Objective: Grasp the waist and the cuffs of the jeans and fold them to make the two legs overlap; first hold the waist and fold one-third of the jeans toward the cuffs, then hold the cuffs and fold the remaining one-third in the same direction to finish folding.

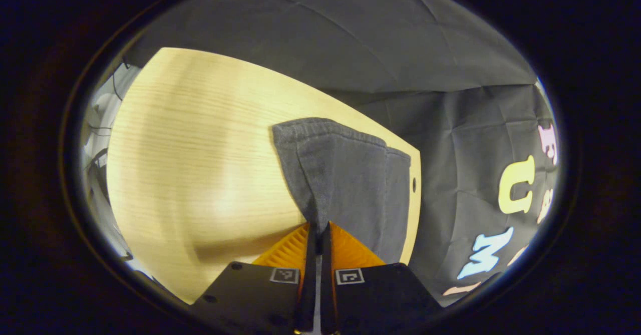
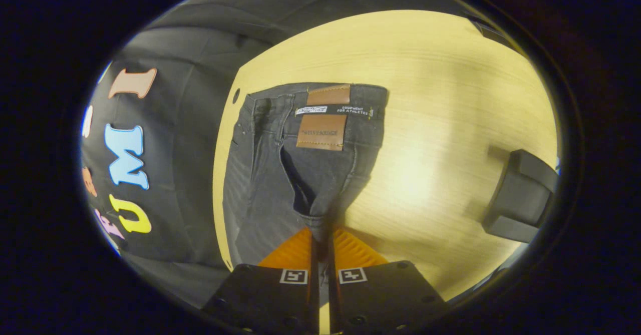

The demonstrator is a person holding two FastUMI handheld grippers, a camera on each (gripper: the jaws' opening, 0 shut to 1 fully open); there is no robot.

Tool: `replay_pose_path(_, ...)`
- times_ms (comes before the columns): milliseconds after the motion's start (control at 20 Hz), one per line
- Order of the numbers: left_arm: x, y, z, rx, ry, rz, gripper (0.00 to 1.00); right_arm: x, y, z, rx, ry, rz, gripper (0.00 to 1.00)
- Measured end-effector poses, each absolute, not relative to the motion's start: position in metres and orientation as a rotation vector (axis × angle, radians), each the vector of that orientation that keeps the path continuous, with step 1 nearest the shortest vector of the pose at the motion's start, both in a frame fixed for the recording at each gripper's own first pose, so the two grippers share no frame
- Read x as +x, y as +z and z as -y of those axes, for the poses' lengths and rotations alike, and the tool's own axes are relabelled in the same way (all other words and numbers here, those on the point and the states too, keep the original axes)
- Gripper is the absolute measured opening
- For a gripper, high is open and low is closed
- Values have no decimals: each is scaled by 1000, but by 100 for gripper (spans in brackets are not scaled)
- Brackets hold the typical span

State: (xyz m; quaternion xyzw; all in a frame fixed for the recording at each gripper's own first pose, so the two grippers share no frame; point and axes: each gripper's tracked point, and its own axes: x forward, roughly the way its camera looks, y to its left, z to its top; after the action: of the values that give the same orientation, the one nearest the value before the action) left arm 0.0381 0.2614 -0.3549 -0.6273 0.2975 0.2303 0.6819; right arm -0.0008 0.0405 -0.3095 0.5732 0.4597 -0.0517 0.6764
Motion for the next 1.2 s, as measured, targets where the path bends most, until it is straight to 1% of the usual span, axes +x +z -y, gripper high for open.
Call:
replay_pose_path(100,38,-357,-261,-1382,517,-696,13,1,-305,-38,1281,-79,-1039,4)
replay_pose_path(150,37,-348,-259,-1390,499,-700,8,1,-301,-37,1284,-55,-1037,2)
replay_pose_path(300,35,-323,-254,-1431,471,-688,8,4,-285,-33,1301,18,-1020,1)
replay_pose_path(500,34,-290,-242,-1519,441,-658,8,21,-249,-32,1340,147,-1001,1)
replay_pose_path(650,39,-264,-235,-1589,441,-655,8,36,-217,-29,1368,238,-1029,1)
replay_pose_path(700,43,-253,-234,-1608,439,-650,3,42,-205,-30,1360,273,-1050,1)
replay_pose_path(750,52,-240,-232,-1621,431,-642,3,49,-194,-31,1341,308,-1070,1)
replay_pose_path(800,62,-229,-227,-1620,421,-643,8,59,-182,-31,1317,339,-1086,1)
replay_pose_path(950,102,-199,-214,-1588,392,-674,8,94,-142,-34,1272,412,-1103,1)
replay_pose_path(1100,156,-178,-208,-1655,381,-690,8,133,-110,-42,1257,436,-1094,1)
replay_pose_path(1150,174,-173,-207,-1673,382,-688,3,146,-106,-44,1243,432,-1100,1)
replay_pose_path(1200,192,-175,-206,-1676,382,-691,8,159,-104,-47,1230,422,-1112,1)
